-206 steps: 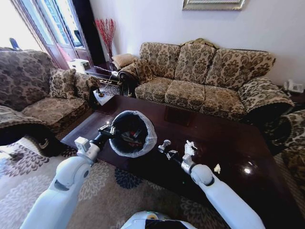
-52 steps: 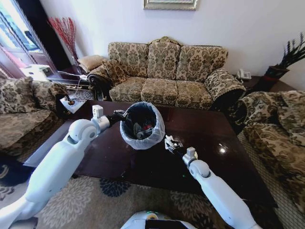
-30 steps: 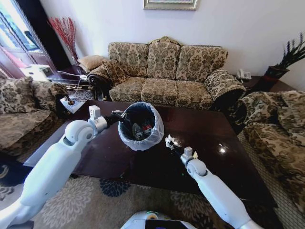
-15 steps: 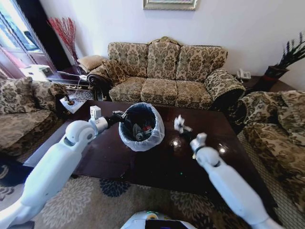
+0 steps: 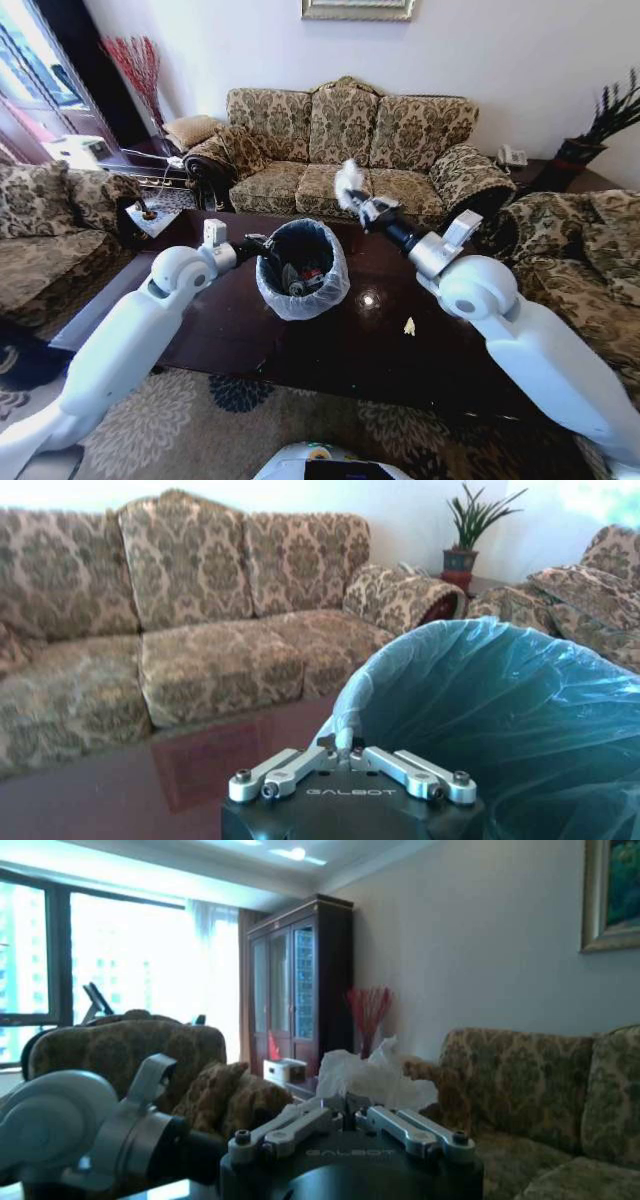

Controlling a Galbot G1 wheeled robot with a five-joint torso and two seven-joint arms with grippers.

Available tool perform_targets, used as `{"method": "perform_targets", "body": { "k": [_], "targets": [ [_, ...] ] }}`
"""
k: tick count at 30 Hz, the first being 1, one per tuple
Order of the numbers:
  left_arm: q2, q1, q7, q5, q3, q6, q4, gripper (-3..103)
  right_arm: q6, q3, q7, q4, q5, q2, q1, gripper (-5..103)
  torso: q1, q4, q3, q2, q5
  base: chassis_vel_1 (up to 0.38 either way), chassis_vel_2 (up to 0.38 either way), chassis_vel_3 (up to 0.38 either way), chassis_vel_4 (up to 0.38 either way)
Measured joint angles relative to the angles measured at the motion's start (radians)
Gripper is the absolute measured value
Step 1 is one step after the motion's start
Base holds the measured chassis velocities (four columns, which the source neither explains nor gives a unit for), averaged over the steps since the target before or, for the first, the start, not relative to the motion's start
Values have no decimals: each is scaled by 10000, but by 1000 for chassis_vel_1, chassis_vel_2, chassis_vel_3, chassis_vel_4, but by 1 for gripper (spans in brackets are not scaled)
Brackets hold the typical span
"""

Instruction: Move to the front of the table and place the trash on the table into the trash bin.

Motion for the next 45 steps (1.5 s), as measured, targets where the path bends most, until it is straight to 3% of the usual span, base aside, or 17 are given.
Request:
{"method": "perform_targets", "body": {
  "k": [10,16,18,22,30,32,33,37,42,44,45],
  "targets": [
    [128,-728,-361,-1,902,6,-56,0,-400,-1026,-378,435,-396,-422,328,0,1,1,0,0,-1,0,0,0,0],
    [157,-687,-329,-23,934,6,-118,0,-457,-1028,-379,394,-715,-547,270,27,1,0,0,0,-1,0,0,0,0],
    [157,-682,-323,-29,928,7,-122,0,-451,-1031,-379,372,-740,-547,261,27,0,0,0,0,-1,0,0,0,0],
    [161,-648,-258,-49,855,2,-140,0,-266,-1104,-318,-93,-937,-415,243,48,1,0,0,0,0,0,0,0,0],
    [74,-454,-230,-43,598,1,-108,0,43,-853,116,-109,-782,-171,342,71,1,1,1,0,-1,0,0,0,0],
    [5,-243,-198,-9,203,-1,-95,0,184,-442,903,-318,-578,-279,343,81,1,2,0,1,-3,0,0,0,0],
    [5,-243,-198,-9,203,-1,-95,0,184,-442,903,-318,-578,-279,343,81,1,2,0,1,-3,0,0,0,0],
    [-15,212,-21,194,-498,-76,-157,0,608,247,1501,-1478,-1137,-777,-490,99,2,0,1,0,0,0,0,0,0],
    [-7,776,39,446,-941,-383,-285,0,650,1256,1798,-2051,-1787,-762,-1756,100,2,2,1,0,-1,0,0,0,0],
    [-34,1309,139,657,-1363,-567,-439,0,525,2651,1521,-2322,-2481,-441,-3597,100,1,3,0,1,-2,0,0,0,0],
    [-34,1309,139,657,-1363,-567,-439,0,525,2651,1521,-2322,-2481,-441,-3597,100,1,3,0,1,-2,0,0,0,0]
  ]
}}
